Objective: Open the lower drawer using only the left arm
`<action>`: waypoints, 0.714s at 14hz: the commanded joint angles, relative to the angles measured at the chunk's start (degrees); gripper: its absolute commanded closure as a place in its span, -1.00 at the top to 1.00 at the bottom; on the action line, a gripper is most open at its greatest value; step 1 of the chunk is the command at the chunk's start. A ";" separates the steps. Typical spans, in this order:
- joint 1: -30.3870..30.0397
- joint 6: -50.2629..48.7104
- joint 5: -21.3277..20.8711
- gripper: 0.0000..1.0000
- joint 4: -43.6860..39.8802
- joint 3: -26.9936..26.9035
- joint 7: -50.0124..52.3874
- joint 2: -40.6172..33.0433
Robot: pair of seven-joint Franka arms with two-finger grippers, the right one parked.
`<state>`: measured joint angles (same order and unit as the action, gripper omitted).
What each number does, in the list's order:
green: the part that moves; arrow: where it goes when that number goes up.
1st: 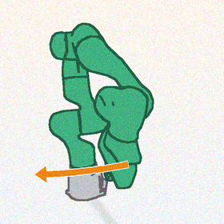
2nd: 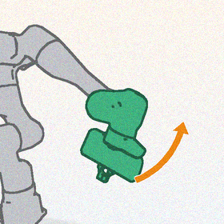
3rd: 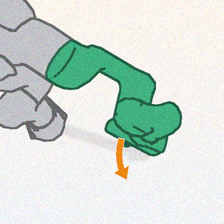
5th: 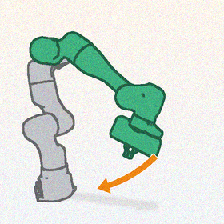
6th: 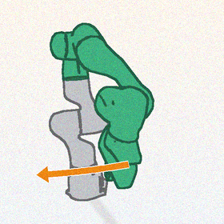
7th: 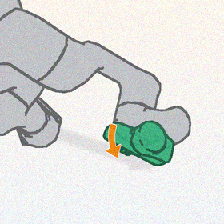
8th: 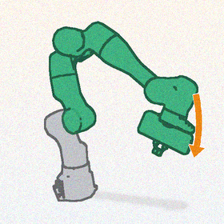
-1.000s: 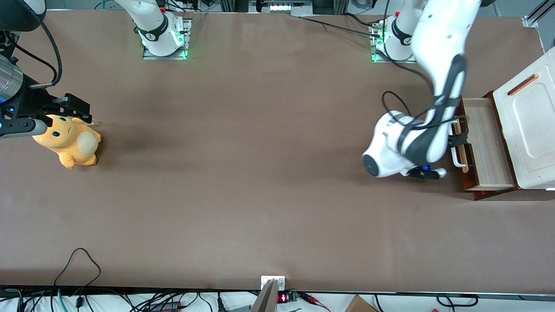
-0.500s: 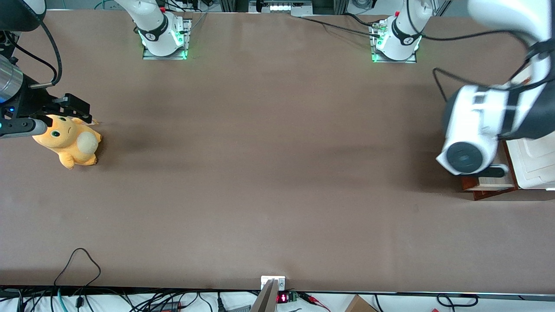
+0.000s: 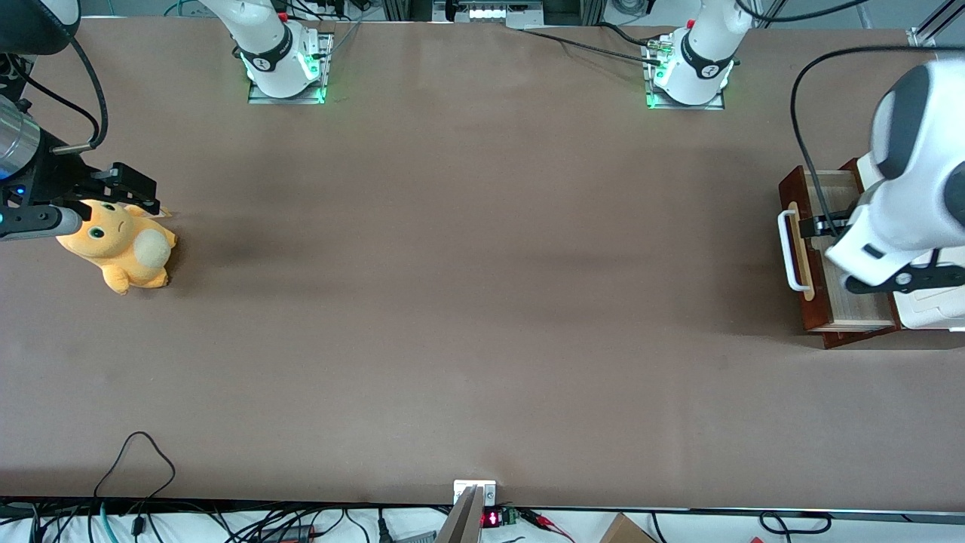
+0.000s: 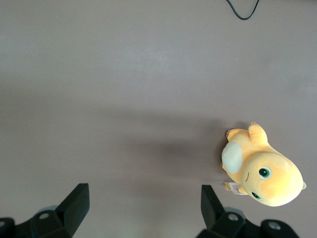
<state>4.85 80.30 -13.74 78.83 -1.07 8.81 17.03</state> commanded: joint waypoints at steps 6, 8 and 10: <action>-2.92 5.13 13.48 1.00 0.27 1.34 -1.70 -3.58; -2.83 5.04 14.61 1.00 1.58 1.43 -1.87 -5.33; -3.53 5.21 16.37 1.00 3.43 2.12 -2.74 -7.09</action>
<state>2.20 85.16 0.41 79.15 0.46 8.11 13.27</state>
